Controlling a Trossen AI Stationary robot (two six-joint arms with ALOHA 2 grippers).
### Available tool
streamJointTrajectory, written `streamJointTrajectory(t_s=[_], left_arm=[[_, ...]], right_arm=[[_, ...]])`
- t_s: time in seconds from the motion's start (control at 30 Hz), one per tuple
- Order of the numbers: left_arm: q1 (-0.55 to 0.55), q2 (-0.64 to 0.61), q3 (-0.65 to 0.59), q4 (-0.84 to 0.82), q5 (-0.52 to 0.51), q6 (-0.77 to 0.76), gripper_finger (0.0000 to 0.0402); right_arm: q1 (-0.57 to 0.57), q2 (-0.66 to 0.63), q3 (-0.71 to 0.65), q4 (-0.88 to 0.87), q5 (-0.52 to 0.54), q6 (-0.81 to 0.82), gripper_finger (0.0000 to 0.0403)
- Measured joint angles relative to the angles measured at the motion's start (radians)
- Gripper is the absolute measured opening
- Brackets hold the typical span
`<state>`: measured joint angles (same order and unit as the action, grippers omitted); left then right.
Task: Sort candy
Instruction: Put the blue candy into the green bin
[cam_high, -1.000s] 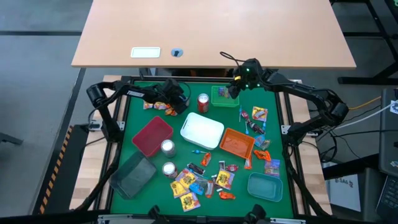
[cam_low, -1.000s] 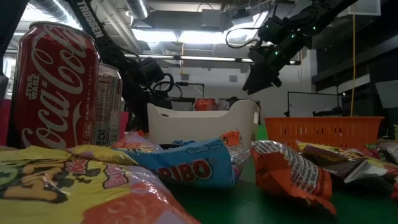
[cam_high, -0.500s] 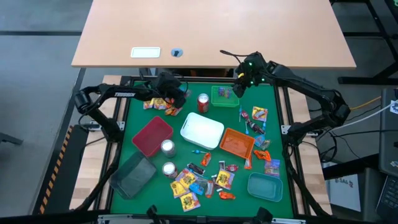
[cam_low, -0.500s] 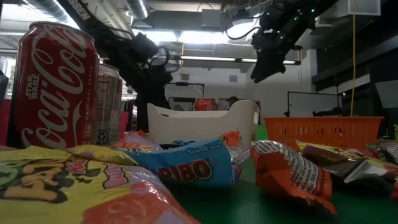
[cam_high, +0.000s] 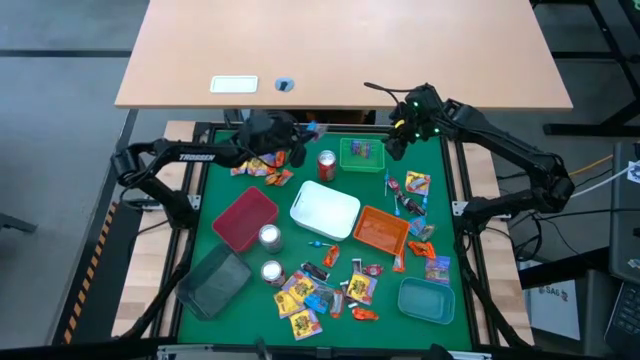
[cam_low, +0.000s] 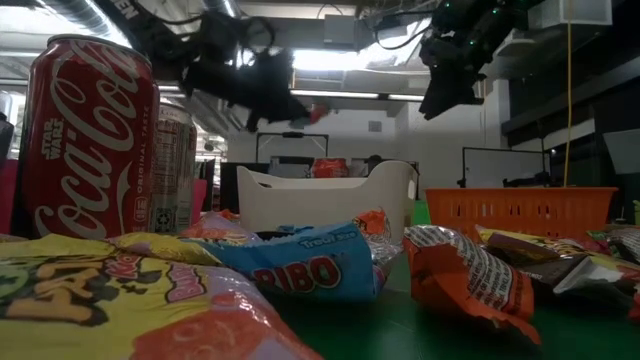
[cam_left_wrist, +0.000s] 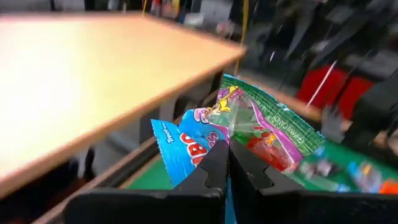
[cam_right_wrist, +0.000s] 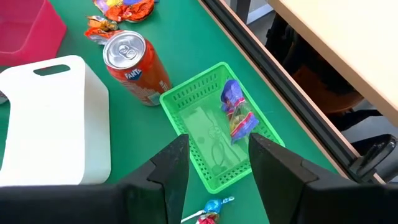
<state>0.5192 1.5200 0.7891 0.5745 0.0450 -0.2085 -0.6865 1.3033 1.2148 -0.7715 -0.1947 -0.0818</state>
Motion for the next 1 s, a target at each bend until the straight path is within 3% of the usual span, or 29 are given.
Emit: streamJointTrajectory(t_s=[0.2,0.67,1.0], left_arm=[[-0.084,0.0,0.0,0.132,-0.056,0.011,0.0],[-0.181,0.009,0.002,0.236,-0.138,0.035,0.0],[-0.199,0.237,0.265,0.148,-0.053,0.088,0.0]], right_arm=[[0.0,0.001,0.0,0.002,0.0,0.002,0.0166],[0.0,0.001,0.0,-0.003,0.0,0.002,0.0166],[0.0,-0.005,0.0,-0.021,0.001,0.002,0.0166]])
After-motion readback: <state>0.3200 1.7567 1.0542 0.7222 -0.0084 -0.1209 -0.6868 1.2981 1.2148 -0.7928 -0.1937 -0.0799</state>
